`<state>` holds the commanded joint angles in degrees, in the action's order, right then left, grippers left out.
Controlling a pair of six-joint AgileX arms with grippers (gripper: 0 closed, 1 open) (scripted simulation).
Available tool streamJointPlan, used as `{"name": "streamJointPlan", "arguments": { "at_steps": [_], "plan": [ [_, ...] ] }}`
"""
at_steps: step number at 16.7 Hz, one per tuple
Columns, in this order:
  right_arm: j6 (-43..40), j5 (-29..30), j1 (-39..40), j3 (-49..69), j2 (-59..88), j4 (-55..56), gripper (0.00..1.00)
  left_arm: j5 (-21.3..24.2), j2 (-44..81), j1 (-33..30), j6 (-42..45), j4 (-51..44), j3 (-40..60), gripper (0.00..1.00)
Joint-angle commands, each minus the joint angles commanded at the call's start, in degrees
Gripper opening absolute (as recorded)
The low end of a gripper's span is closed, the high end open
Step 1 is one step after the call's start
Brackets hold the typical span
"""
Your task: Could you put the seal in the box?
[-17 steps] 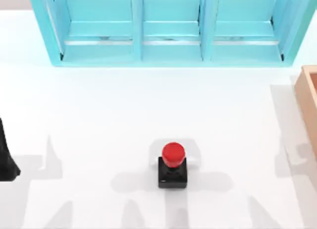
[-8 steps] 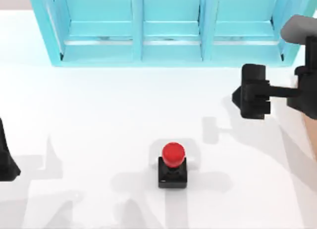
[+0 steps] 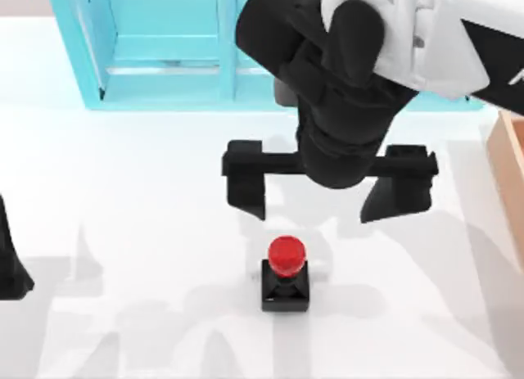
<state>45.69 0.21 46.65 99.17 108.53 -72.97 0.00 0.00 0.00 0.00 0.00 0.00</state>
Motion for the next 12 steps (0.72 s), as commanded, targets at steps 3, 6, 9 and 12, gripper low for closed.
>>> {"name": "streamJointPlan", "arguments": {
  "at_steps": [3,6,9,12],
  "plan": [
    [2.2,-0.1,1.0,8.9,8.6,-5.8,1.00,0.0,0.0,0.0,0.0,0.0,0.0,1.00],
    [3.0,-0.1,1.1,13.3,12.5,-8.4,1.00,0.0,0.0,0.0,0.0,0.0,0.0,1.00],
    [3.1,-0.1,1.1,13.6,12.7,-8.6,1.00,0.0,0.0,0.0,0.0,0.0,0.0,1.00],
    [3.0,-0.1,0.8,13.3,12.6,-8.3,1.00,0.0,0.0,0.0,0.0,0.0,0.0,1.00]
  ]
}}
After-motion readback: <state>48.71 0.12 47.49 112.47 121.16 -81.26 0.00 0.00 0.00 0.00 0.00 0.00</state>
